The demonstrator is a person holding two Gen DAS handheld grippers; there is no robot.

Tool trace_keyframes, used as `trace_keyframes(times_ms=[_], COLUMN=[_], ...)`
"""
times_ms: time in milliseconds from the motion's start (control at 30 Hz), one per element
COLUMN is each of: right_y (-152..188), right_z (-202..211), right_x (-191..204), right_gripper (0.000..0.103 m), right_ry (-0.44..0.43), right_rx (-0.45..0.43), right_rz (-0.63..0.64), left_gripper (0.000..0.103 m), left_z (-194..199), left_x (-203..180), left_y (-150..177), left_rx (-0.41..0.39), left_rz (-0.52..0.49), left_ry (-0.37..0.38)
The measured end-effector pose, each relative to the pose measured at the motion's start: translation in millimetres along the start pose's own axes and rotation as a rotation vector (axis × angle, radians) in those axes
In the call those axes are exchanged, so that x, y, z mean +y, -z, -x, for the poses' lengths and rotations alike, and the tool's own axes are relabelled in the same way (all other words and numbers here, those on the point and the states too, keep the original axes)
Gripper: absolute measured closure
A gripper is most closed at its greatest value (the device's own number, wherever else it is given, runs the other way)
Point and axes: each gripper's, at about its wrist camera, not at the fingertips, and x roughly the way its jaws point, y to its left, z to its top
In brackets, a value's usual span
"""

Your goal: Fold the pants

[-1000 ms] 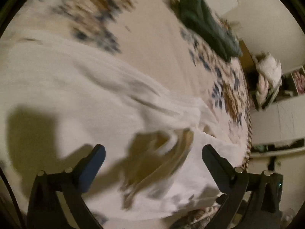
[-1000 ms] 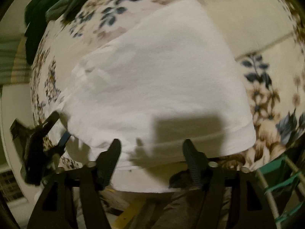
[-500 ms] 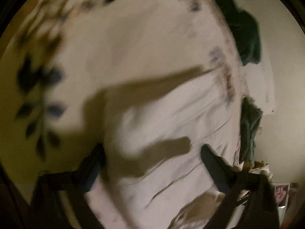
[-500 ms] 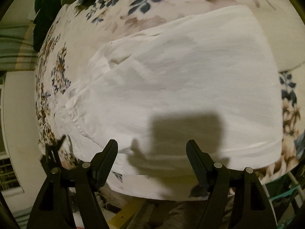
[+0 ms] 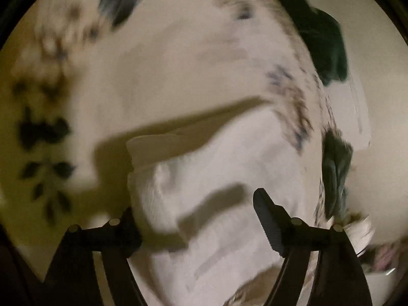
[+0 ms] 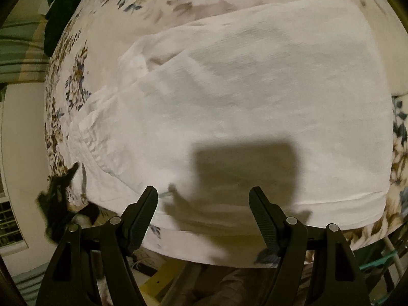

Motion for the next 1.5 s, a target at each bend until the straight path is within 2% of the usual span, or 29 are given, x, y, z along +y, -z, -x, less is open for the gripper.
trace_keyframes(times_ms=[33,67,100,133,167,233,367,433,500,567,700,833,900,933,967,1033,1067,1100,1133,1167,1233,1300,1400,1500], right_y=[-0.9,-1.6,-2.4,-3.0,-3.0,-4.1,-5.6,-5.9,-5.7,-3.4,0.6,3.4,2.1,0.8,-1.5,-6.5,-9.4,-11.6,-13.9,-17.9,-24.5,-36.1,-58.4,-82.9], right_z=[0.7,2.1,3.7,6.1,10.4,15.9,26.9,33.7,43.1,55.7,79.7,106.3,118.8,123.3,127.5,134.5,138.6,141.0,143.1,141.7,135.8,126.8,103.6,71.7], right_x=[-0.2,-1.1,-1.5,-2.8,-6.9,-11.4,-23.4,-33.4,-46.9,-65.3,-109.0,-153.0,-173.1,-181.5,-188.9,-198.2,-201.2,-201.3,-200.3,-195.3,-181.9,-165.1,-143.4,-125.0], right_gripper=[0.026,0.026,0.026,0.026,0.026,0.026,0.026,0.026,0.026,0.026,0.026,0.026,0.026,0.026,0.026,0.026,0.026,0.026,0.026,0.026,0.026,0.026,0.026,0.026], right_ry=[-0.001,-0.002,-0.005,-0.007,-0.008,-0.012,-0.021,-0.029,-0.037,-0.032,-0.003,0.048,0.073,0.083,0.087,0.080,0.054,0.025,-0.009,-0.048,-0.116,-0.157,-0.166,-0.164], right_rx=[-0.001,-0.003,-0.006,-0.013,-0.018,-0.032,-0.052,-0.061,-0.074,-0.097,-0.124,-0.151,-0.160,-0.161,-0.159,-0.155,-0.154,-0.154,-0.153,-0.147,-0.127,-0.112,-0.083,-0.072], right_rz=[-0.001,-0.002,-0.003,-0.001,-0.001,-0.001,-0.014,-0.031,-0.052,-0.080,-0.139,-0.169,-0.174,-0.174,-0.169,-0.156,-0.148,-0.142,-0.135,-0.126,-0.097,-0.044,0.027,0.062], left_gripper=[0.031,0.043,0.062,0.069,0.073,0.075,0.077,0.082,0.085,0.085,0.086,0.086,0.085,0.085,0.082,0.071,0.059,0.038,0.023,0.002,0.001,0.001,0.001,0.001], left_z=[-1.7,1.3,3.5,7.5,17.1,32.4,73.8,91.7,107.0,107.1,65.9,2.0,-34.3,-49.8,-59.5,-58.4,-54.8,-45.0,-33.4,-18.4,12.2,30.9,49.9,46.1], left_x=[7.3,8.8,5.0,-1.2,-10.9,-28.4,-81.2,-116.8,-155.3,-176.8,-198.9,-207.3,-205.9,-204.8,-202.8,-207.0,-211.3,-215.2,-213.7,-217.5,-225.6,-222.9,-212.1,-194.2], left_y=[-5.7,-9.5,-10.9,-9.5,-4.4,5.0,36.2,58.9,94.6,134.5,220.2,304.2,337.2,349.7,360.7,369.3,368.4,365.5,359.0,348.1,320.4,292.9,242.4,210.0], left_rx=[-0.022,-0.056,-0.065,-0.075,-0.100,-0.131,-0.160,-0.151,-0.115,-0.052,0.126,0.311,0.418,0.460,0.483,0.527,0.542,0.551,0.535,0.496,0.400,0.335,0.226,0.124], left_rz=[0.031,0.040,0.019,-0.017,-0.065,-0.136,-0.278,-0.399,-0.559,-0.677,-0.804,-0.953,-1.011,-1.045,-1.073,-1.087,-1.086,-1.081,-1.071,-1.057,-1.025,-0.983,-0.913,-0.921], left_ry=[0.025,0.043,0.042,0.047,0.066,0.059,0.155,0.195,0.215,0.249,0.254,0.194,0.146,0.093,0.030,-0.015,-0.022,-0.025,-0.021,-0.014,-0.022,-0.068,-0.155,-0.274])
